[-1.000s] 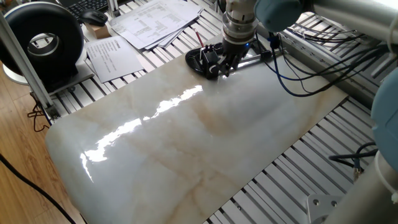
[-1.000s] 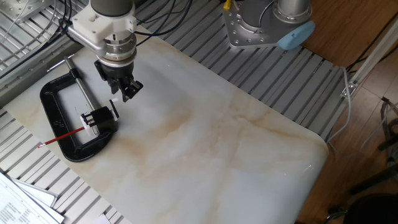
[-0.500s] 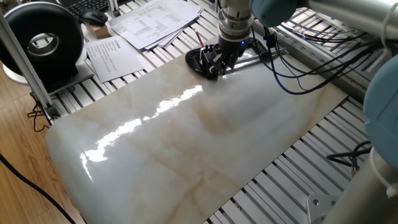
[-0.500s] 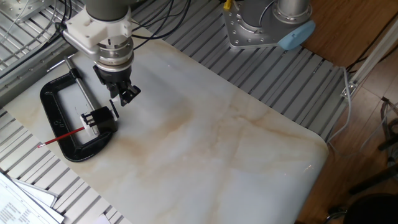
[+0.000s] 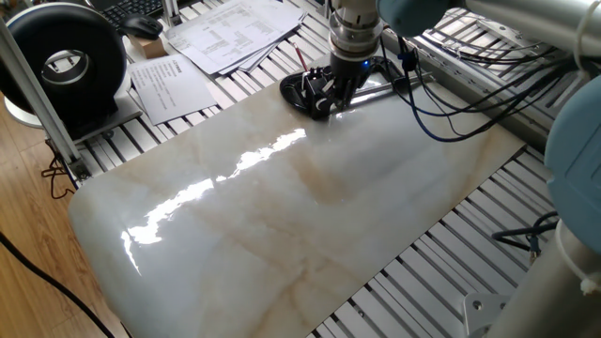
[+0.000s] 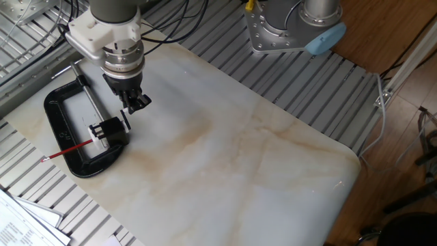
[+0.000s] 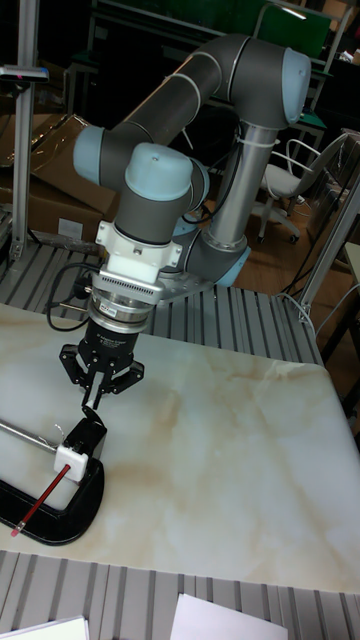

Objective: Sharpen the pencil with a pencil sharpener

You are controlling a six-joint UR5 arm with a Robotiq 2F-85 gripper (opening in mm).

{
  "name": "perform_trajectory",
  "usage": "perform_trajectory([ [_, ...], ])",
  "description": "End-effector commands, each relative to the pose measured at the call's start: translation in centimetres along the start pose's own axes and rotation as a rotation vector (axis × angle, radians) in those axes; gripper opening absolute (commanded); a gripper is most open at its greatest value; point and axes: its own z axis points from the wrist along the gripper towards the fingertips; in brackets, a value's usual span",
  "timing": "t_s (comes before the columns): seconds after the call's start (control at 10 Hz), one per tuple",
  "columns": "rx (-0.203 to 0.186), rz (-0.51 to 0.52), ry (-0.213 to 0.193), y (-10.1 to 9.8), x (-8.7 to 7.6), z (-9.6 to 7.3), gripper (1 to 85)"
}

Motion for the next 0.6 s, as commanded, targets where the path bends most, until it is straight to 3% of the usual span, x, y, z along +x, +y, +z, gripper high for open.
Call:
perform_trajectory([
  [0.0,-0.024,0.015,-0.012,0.42,-0.35,-0.31,1.7],
  [0.5,-0.021,0.010,-0.001,0.79,-0.54,-0.53,1.7],
])
